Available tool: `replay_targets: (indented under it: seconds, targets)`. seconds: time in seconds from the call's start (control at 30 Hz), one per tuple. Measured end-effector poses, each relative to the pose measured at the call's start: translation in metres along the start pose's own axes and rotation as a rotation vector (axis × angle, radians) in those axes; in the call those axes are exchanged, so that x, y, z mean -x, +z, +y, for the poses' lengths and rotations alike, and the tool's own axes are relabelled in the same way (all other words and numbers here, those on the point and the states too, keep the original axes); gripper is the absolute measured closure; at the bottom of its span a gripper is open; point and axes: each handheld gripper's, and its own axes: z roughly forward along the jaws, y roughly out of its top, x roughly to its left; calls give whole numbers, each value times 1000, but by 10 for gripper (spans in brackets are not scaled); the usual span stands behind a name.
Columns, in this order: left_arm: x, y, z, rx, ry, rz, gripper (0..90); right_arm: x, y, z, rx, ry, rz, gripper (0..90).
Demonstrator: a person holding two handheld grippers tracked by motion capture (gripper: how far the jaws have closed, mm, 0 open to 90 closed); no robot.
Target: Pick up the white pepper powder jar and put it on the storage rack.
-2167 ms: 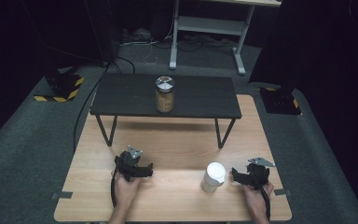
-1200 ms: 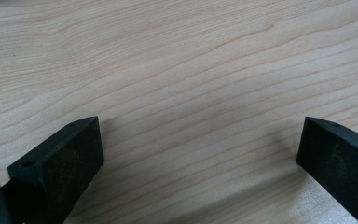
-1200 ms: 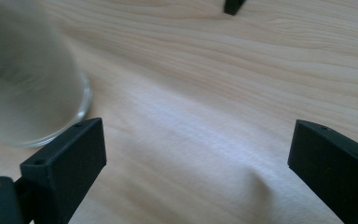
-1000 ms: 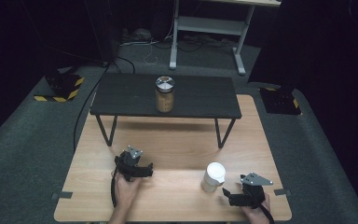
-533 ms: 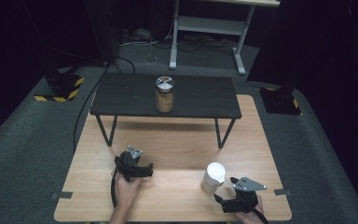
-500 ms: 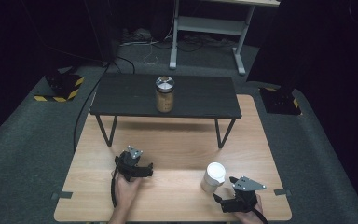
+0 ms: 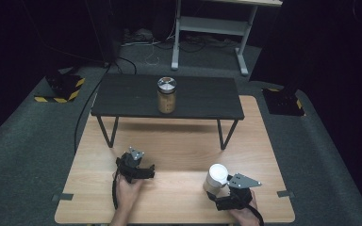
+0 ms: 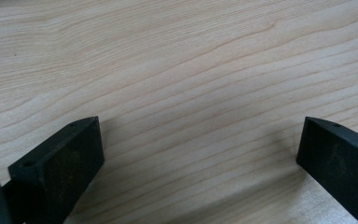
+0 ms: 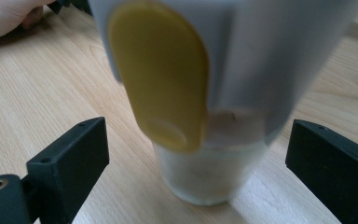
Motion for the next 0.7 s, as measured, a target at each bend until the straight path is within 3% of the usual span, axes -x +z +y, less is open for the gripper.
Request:
replay_targets:
  seconds: [0.13,0.2,0.7]
  targets:
    - [0,0,0,-1,3,0,5,0,4,3,-5,-5,6,66]
    - [0,0,0,-1,0,0,4,3,7,3,2,17,14,73]
    - [0,0,0,-2,4,0,4,2,13,5,8,33,-16,132]
